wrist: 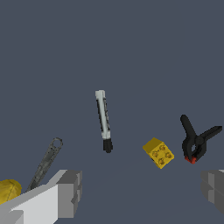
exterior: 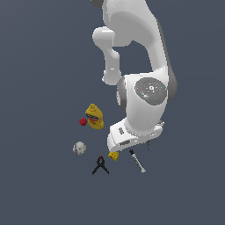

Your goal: Pick up a designated object from a clutter of objects.

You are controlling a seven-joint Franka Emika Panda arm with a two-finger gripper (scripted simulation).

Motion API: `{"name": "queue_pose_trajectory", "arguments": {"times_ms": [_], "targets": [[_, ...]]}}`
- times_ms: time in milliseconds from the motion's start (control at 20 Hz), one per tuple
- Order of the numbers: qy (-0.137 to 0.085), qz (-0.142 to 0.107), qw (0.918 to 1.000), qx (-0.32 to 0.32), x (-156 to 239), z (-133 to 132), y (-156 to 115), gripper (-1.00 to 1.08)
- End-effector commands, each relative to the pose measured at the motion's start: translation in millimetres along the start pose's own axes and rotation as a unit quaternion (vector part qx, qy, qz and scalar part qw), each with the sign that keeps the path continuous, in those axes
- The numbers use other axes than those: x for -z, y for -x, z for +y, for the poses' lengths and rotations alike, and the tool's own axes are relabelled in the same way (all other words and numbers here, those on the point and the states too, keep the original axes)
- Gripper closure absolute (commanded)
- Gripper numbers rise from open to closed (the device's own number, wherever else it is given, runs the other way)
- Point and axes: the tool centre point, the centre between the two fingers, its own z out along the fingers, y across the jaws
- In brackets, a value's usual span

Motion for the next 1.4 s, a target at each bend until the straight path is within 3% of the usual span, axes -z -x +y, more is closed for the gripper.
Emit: {"name": "queue_pose_trajectory", "arguments": {"times_ms": [0,500,1350], "targets": [[-0.001,-0.001,0.9998,0.019,-24,-8,-9,-0.92],[-0.004,-0.006,0.9978,0.065,-88,-30,-26,-0.92],[-0.005,-0.007,0.9972,0.074,-130,-35,-27,-0.92]]}}
